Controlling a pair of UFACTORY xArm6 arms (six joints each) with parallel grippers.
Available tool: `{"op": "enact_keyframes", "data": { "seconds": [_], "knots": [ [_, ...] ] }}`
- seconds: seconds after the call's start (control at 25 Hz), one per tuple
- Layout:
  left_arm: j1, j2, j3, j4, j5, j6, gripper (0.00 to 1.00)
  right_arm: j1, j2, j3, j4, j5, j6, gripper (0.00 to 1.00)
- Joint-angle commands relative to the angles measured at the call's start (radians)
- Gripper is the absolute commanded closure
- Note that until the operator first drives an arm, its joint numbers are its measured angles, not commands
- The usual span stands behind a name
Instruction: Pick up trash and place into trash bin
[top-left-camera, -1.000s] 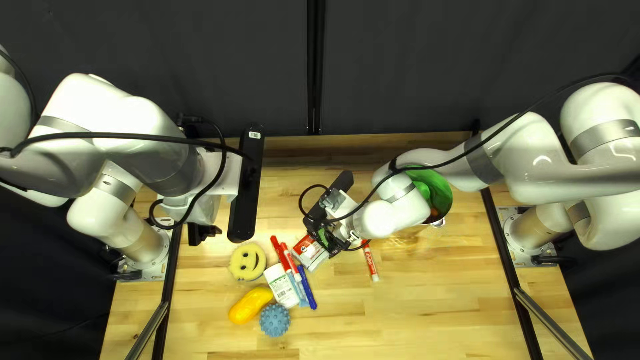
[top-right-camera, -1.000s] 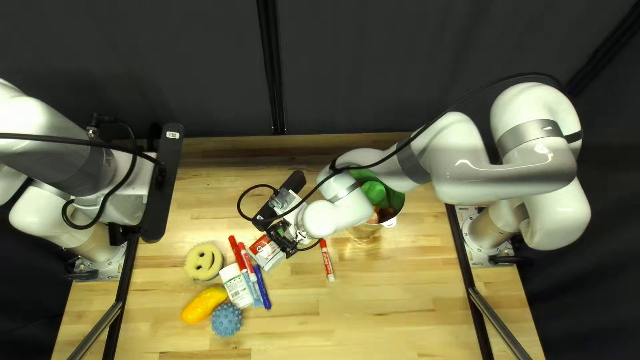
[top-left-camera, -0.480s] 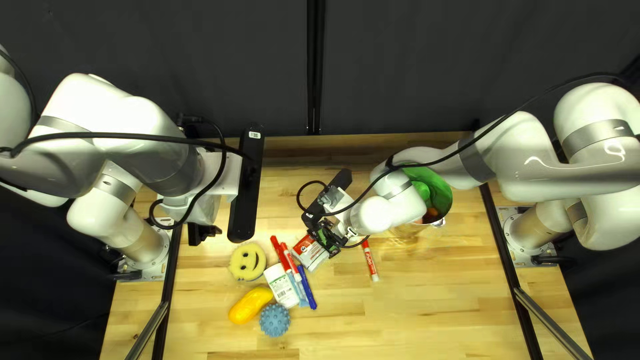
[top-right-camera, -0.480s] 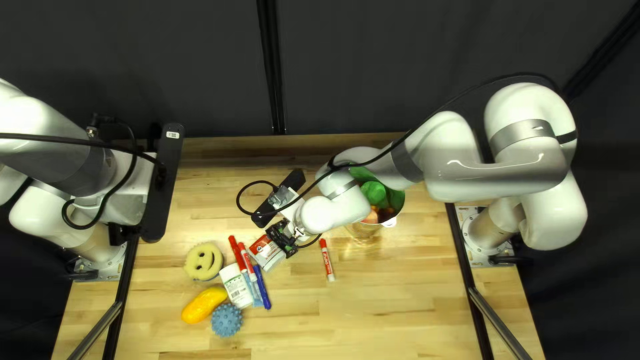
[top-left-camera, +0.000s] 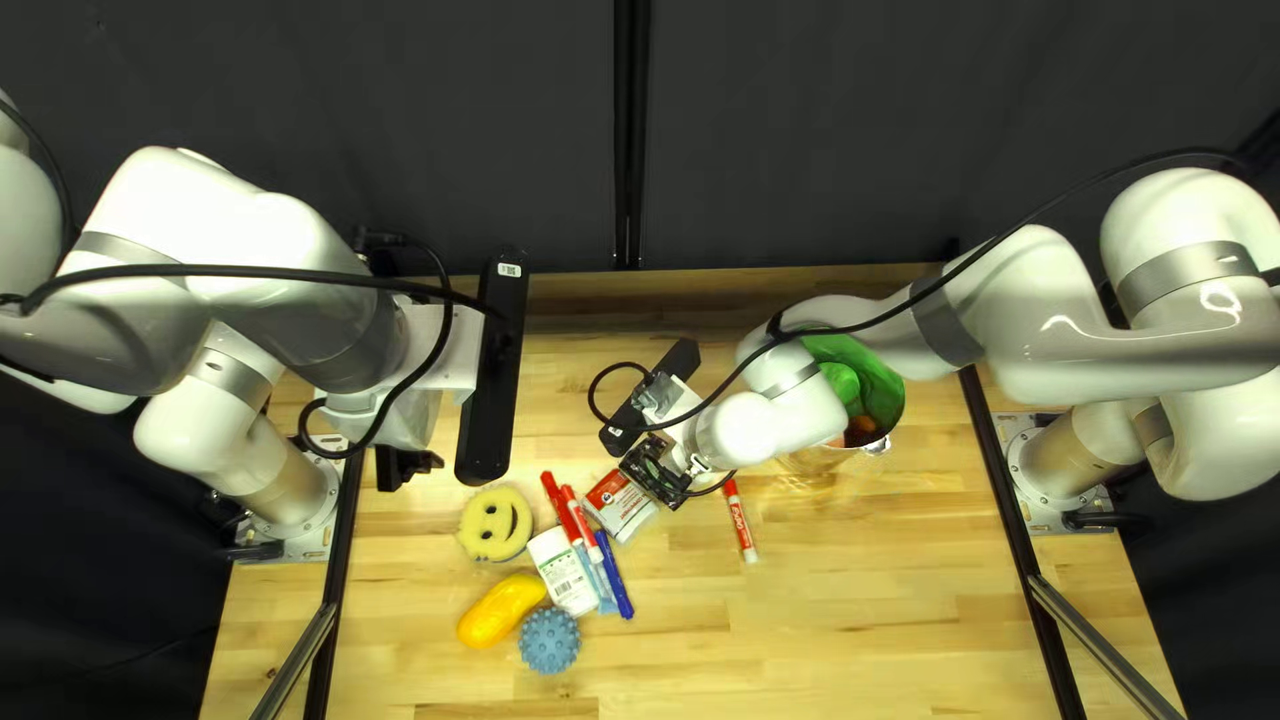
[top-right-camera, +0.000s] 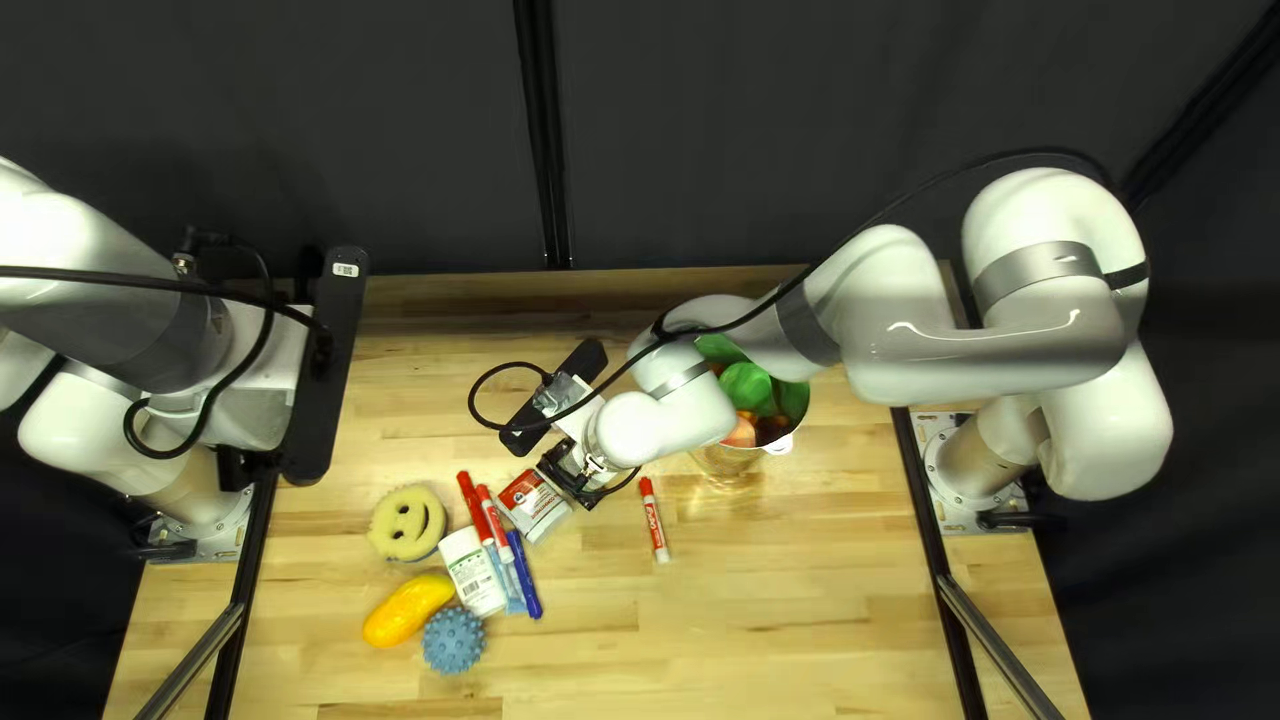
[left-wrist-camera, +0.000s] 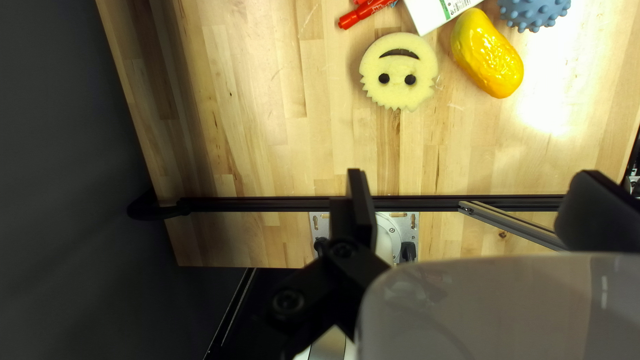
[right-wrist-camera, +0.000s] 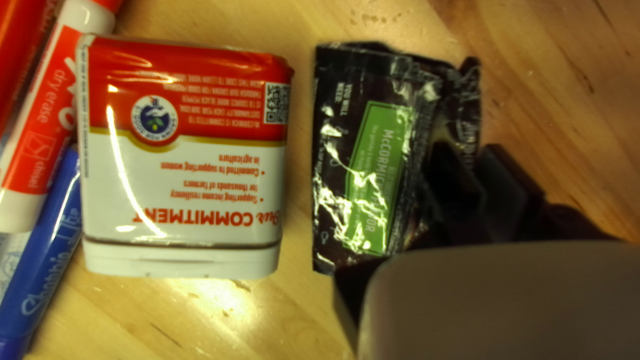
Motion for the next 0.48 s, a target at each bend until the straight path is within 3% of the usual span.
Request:
{"op": "enact_keyframes", "data": {
  "seconds": [0.04,0.28,0.48],
  "knots": [
    [0.0,0.0,0.0,0.0,0.0,0.0,0.0,0.049,-0.129,0.032,0.004,0.093,-0.005,0.98],
    [0.0,0.0,0.0,0.0,0.0,0.0,0.0,0.153,-0.373,0.046,0.028,0.335,-0.05,0.98],
    [0.0,0.0,0.0,0.0,0.0,0.0,0.0,0.197,-0.625,0.149,0.073,0.507,-0.051,0.98]
  ]
}}
